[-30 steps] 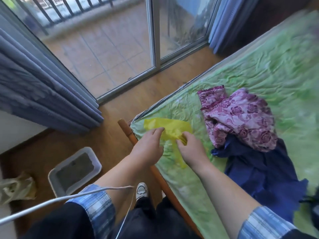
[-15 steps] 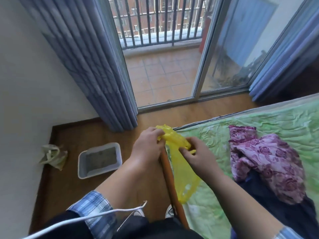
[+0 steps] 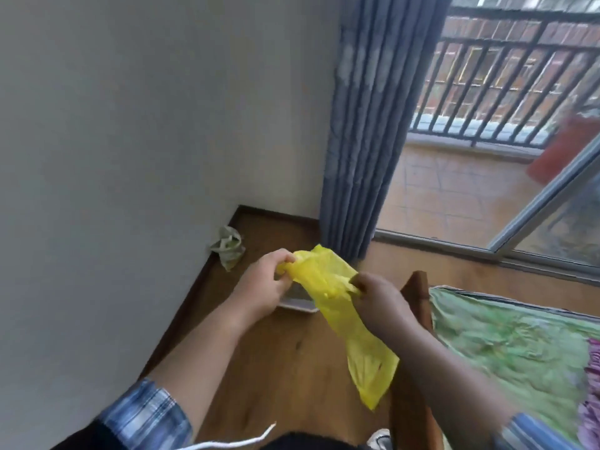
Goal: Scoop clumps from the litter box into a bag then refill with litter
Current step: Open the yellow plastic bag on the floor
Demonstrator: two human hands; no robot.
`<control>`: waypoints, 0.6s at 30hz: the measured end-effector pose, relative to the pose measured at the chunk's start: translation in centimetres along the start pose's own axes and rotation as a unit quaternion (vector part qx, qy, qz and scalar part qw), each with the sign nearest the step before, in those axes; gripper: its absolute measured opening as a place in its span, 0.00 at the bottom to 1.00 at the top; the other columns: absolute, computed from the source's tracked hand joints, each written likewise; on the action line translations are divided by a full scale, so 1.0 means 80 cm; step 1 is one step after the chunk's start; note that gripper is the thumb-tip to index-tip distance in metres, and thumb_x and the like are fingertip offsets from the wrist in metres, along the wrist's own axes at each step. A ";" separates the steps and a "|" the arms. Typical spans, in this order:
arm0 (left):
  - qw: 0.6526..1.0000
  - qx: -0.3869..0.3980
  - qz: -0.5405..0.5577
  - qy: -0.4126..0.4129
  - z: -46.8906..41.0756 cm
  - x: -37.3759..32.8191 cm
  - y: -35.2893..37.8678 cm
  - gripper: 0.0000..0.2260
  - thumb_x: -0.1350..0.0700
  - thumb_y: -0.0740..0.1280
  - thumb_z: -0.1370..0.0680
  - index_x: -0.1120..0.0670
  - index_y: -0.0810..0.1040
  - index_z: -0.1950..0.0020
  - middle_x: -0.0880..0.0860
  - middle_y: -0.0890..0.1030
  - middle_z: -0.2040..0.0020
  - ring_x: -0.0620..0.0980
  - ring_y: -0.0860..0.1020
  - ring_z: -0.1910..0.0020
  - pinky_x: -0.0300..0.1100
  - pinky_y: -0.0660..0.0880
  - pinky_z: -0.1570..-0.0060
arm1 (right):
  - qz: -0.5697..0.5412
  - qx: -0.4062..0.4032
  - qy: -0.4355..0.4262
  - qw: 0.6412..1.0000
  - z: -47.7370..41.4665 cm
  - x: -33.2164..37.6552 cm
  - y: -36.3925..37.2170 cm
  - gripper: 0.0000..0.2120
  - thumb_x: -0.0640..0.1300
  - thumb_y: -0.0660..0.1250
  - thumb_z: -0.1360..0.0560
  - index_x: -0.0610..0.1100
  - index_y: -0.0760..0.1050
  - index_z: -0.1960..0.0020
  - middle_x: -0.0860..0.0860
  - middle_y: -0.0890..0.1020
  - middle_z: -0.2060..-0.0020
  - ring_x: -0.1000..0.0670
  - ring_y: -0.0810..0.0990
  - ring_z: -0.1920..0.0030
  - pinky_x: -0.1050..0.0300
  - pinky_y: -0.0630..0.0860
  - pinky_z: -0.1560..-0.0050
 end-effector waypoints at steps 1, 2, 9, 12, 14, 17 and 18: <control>1.000 -0.020 0.003 -0.009 0.018 0.028 -0.030 0.10 0.54 0.68 0.21 0.37 0.74 0.52 0.39 0.79 0.55 0.38 0.77 0.56 0.34 0.70 0.60 | -0.014 0.008 -0.004 1.000 0.000 0.035 0.020 0.09 0.46 0.63 0.25 0.55 0.77 0.46 0.55 0.81 0.51 0.50 0.79 0.52 0.52 0.78 0.50; 0.999 -0.046 0.013 -0.018 0.036 0.056 -0.058 0.12 0.55 0.69 0.22 0.36 0.73 0.50 0.39 0.78 0.50 0.39 0.78 0.51 0.36 0.72 0.55 | -0.029 0.018 -0.010 0.999 0.000 0.068 0.040 0.08 0.45 0.63 0.25 0.55 0.77 0.49 0.56 0.81 0.55 0.52 0.79 0.55 0.51 0.79 0.52; 0.955 -0.114 0.224 -0.160 0.135 0.195 -0.177 0.43 0.39 0.76 0.32 0.45 0.57 0.24 0.52 0.70 0.33 0.48 0.76 0.37 0.45 0.78 0.42 | -0.053 0.082 -0.066 0.993 0.013 0.246 0.166 0.04 0.47 0.63 0.25 0.54 0.75 0.54 0.58 0.80 0.61 0.56 0.78 0.61 0.55 0.77 0.61; 0.940 -0.066 0.272 -0.196 0.152 0.233 -0.200 0.38 0.59 0.72 0.26 0.50 0.54 0.23 0.52 0.71 0.33 0.40 0.74 0.38 0.35 0.76 0.49 | -0.041 0.102 -0.074 0.991 0.010 0.282 0.199 0.06 0.45 0.62 0.24 0.53 0.71 0.59 0.56 0.79 0.63 0.55 0.76 0.63 0.58 0.69 0.68; 0.929 -0.018 0.293 -0.226 0.154 0.260 -0.204 0.40 0.56 0.75 0.31 0.45 0.59 0.24 0.47 0.73 0.33 0.44 0.76 0.36 0.48 0.76 0.38 | -0.042 0.122 -0.073 0.989 0.003 0.298 0.214 0.06 0.44 0.61 0.23 0.53 0.71 0.57 0.56 0.79 0.63 0.55 0.76 0.65 0.59 0.67 0.69; 0.918 -0.018 0.284 -0.276 0.135 0.269 -0.204 0.31 0.51 0.78 0.29 0.46 0.68 0.30 0.46 0.79 0.38 0.47 0.78 0.38 0.52 0.74 0.34 | -0.043 0.155 -0.084 0.983 -0.013 0.318 0.233 0.08 0.44 0.60 0.22 0.54 0.70 0.58 0.53 0.81 0.63 0.52 0.76 0.67 0.58 0.70 0.69; 0.919 -0.046 0.264 -0.289 0.124 0.272 -0.205 0.28 0.51 0.76 0.27 0.48 0.68 0.31 0.45 0.78 0.39 0.48 0.77 0.39 0.51 0.74 0.35 | -0.045 0.164 -0.085 0.982 -0.021 0.323 0.238 0.08 0.43 0.60 0.21 0.54 0.69 0.58 0.52 0.81 0.62 0.52 0.76 0.67 0.57 0.71 0.69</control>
Point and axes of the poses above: each hand's wrist, its own z-axis away from the middle knuckle, its own y-axis out of the palm, x = y × z, the point moved 3 cm from there along -z, towards the middle knuckle
